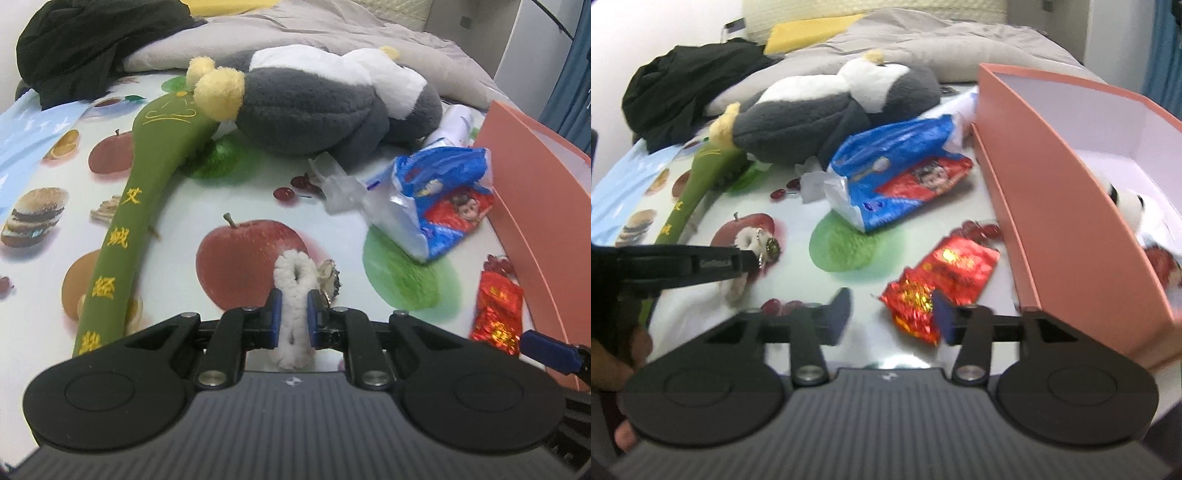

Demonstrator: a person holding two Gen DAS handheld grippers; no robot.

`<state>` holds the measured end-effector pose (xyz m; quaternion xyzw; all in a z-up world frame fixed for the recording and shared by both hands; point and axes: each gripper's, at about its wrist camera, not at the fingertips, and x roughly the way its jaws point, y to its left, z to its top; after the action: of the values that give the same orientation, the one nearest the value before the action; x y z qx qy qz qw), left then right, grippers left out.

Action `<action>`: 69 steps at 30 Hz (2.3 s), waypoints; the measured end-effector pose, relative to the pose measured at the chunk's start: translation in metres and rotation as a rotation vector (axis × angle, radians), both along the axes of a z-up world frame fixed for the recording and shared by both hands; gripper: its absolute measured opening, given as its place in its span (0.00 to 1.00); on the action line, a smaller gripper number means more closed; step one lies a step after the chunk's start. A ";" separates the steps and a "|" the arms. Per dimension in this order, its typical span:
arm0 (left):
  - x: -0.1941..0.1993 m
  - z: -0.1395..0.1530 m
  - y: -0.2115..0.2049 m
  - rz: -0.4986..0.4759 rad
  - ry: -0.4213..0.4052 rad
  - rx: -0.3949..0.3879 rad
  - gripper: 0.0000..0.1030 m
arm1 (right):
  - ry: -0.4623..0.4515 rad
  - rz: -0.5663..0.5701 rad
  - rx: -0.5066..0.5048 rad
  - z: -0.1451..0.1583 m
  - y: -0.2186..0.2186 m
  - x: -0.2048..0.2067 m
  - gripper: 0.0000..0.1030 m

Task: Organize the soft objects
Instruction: 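Lift the white ring with the left tool while the right tool grasps the red packet, then carry the white ring and red packet over the pink box with both tools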

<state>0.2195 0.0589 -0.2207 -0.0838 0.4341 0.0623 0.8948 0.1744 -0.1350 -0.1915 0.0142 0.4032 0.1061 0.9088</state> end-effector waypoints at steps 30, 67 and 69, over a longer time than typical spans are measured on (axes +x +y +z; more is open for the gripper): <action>-0.080 0.052 0.007 0.003 -0.070 -0.100 0.17 | 0.040 -0.129 -0.008 -0.001 -0.004 -0.006 0.52; 0.060 0.142 -0.009 -0.157 -0.084 -0.109 0.17 | 0.004 -0.030 0.139 0.124 -0.023 0.067 0.52; 0.064 0.147 -0.017 -0.182 -0.102 -0.113 0.17 | -0.017 -0.035 0.147 0.127 -0.028 0.068 0.52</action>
<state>0.2830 0.0424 -0.0740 -0.0973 0.3965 -0.0479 0.9116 0.2426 -0.1632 -0.0646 0.0873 0.3863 0.1196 0.9104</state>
